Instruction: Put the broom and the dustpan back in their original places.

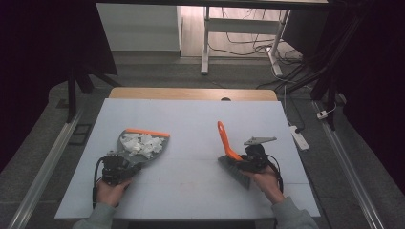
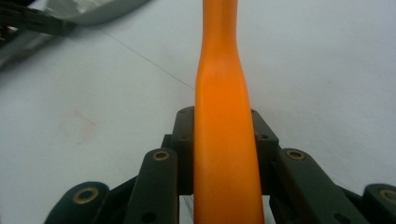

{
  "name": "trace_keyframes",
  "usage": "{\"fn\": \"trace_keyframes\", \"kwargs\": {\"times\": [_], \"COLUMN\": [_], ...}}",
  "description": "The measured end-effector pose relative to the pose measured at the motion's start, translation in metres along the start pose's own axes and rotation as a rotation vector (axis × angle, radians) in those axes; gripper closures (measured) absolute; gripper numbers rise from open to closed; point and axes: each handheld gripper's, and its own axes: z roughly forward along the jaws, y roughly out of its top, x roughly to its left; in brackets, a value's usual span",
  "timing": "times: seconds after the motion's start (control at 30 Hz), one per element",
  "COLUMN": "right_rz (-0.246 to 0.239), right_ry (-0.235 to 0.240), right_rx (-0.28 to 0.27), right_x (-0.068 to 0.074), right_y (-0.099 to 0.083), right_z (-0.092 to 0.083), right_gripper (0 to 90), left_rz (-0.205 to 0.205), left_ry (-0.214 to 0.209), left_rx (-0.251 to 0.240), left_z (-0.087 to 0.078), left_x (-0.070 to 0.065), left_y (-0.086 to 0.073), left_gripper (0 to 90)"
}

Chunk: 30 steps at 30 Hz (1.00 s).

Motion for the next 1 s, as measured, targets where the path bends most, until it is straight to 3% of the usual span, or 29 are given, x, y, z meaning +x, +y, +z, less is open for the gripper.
{"fn": "trace_keyframes", "kwargs": {"times": [0.17, 0.4, 0.73, 0.93, 1.0], "right_rz": [0.026, 0.032, 0.044, 0.055, 0.027], "right_ry": [-0.021, -0.061, -0.111, -0.134, -0.197], "right_rx": [0.010, 0.026, 0.072, 0.097, 0.099], "right_x": [-0.011, -0.025, -0.040, -0.045, -0.043], "right_y": [0.001, 0.002, 0.002, 0.003, 0.005], "right_z": [0.003, 0.004, 0.009, 0.012, 0.011], "right_gripper": [69.9, 64.0, 49.8, 43.8, 40.7], "left_rz": [0.003, 0.029, 0.139, 0.183, 0.202], "left_ry": [-0.002, 0.018, 0.005, -0.004, -0.004], "left_rx": [0.012, -0.012, -0.046, -0.053, -0.050], "left_z": [0.000, -0.009, -0.023, -0.024, -0.024], "left_x": [0.003, 0.007, 0.013, 0.013, 0.011], "left_y": [-0.001, -0.002, 0.001, 0.003, 0.003], "left_gripper": [47.6, 32.0, 26.7, 26.8, 26.8]}}
